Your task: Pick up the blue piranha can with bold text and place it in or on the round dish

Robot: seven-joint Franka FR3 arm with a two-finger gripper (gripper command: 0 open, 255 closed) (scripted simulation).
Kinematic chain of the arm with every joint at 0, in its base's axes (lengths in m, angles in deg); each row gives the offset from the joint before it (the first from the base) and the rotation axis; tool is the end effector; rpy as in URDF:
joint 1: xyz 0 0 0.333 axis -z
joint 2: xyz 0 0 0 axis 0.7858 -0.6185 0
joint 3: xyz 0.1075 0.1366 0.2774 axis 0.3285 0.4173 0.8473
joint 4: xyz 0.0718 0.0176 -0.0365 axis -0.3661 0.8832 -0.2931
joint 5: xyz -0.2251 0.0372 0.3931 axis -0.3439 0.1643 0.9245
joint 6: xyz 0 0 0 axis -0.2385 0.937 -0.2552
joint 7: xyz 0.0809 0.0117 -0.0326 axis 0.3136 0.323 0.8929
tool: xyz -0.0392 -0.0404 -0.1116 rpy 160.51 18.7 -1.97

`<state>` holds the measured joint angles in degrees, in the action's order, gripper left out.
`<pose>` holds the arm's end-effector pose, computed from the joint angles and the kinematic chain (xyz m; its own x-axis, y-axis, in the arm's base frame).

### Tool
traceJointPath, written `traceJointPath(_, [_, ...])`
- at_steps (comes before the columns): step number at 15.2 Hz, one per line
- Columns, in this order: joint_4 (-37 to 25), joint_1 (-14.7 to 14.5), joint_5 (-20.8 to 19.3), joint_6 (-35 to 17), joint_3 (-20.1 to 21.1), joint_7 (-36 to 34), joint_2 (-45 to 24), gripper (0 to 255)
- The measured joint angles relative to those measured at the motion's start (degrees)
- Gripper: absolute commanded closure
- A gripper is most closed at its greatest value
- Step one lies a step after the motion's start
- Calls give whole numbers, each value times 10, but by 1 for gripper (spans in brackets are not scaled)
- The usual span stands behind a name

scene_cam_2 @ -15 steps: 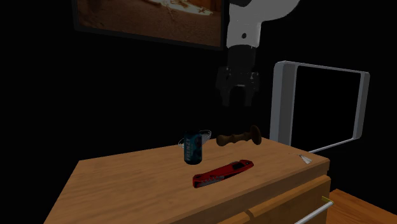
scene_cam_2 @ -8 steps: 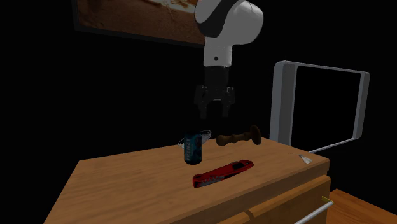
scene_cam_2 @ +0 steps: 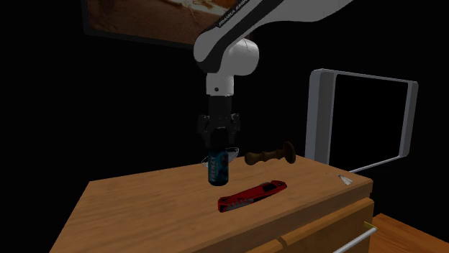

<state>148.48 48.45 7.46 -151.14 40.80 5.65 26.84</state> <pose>0.6360 0.1168 0.4414 0.9936 0.1133 0.0044 0.1133 -0.9936 0.0007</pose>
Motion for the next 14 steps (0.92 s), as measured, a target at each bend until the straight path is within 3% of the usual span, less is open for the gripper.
traceJointPath(8, [19,-3,-7,-51,1,-7,-34,0])
traceJointPath(14, [24,-2,-8,-57,0,-6,-35,0])
